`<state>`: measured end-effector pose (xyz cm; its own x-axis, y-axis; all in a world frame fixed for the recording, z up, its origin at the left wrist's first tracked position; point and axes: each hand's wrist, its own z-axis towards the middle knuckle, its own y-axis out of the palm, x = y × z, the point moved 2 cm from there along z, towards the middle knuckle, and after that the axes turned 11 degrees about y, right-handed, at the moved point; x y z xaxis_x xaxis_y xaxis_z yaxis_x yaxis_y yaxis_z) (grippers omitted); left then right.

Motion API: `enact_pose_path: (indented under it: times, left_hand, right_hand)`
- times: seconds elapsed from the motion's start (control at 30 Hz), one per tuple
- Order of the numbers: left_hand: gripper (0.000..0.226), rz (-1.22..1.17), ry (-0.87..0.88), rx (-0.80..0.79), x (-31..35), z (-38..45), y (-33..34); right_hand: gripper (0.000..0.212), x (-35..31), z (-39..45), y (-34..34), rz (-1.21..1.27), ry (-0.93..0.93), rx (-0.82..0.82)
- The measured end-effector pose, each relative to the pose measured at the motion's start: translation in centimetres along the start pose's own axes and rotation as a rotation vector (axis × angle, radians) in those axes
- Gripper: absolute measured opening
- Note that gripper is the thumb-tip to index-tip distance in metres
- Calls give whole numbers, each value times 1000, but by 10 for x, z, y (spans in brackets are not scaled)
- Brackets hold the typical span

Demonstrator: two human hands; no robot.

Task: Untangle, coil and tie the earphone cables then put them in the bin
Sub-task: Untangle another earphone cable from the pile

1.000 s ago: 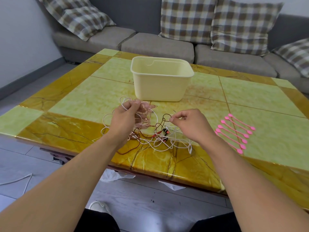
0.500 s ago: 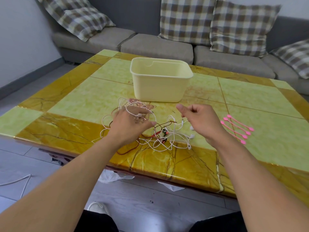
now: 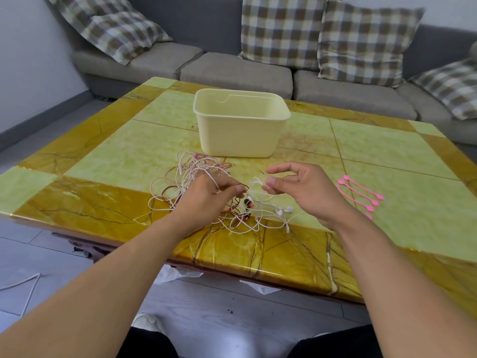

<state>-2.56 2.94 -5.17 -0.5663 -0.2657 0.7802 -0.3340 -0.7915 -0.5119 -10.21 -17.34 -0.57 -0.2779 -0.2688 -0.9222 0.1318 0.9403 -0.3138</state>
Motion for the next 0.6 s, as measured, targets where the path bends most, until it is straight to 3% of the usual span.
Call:
enact_pose_path:
  times: [0.2,0.37,0.5,0.6]
  left_hand:
    - [21,-44,-79,69,7,-1,1]
    - [22,-60,-138,113,4,-1,-1]
    - [25,-9,-167,80,3,-1,0]
    - [28,42,-180,51,5,-1,2]
  right_hand:
    - [15,-3,-2,-4,-181,-25,115]
    - [13,-4,-3,-3,-379,-14,82]
    - [9,-9,-5,-1,-17,-130,63]
    - [13,-15,-6,2,302,-171,-43]
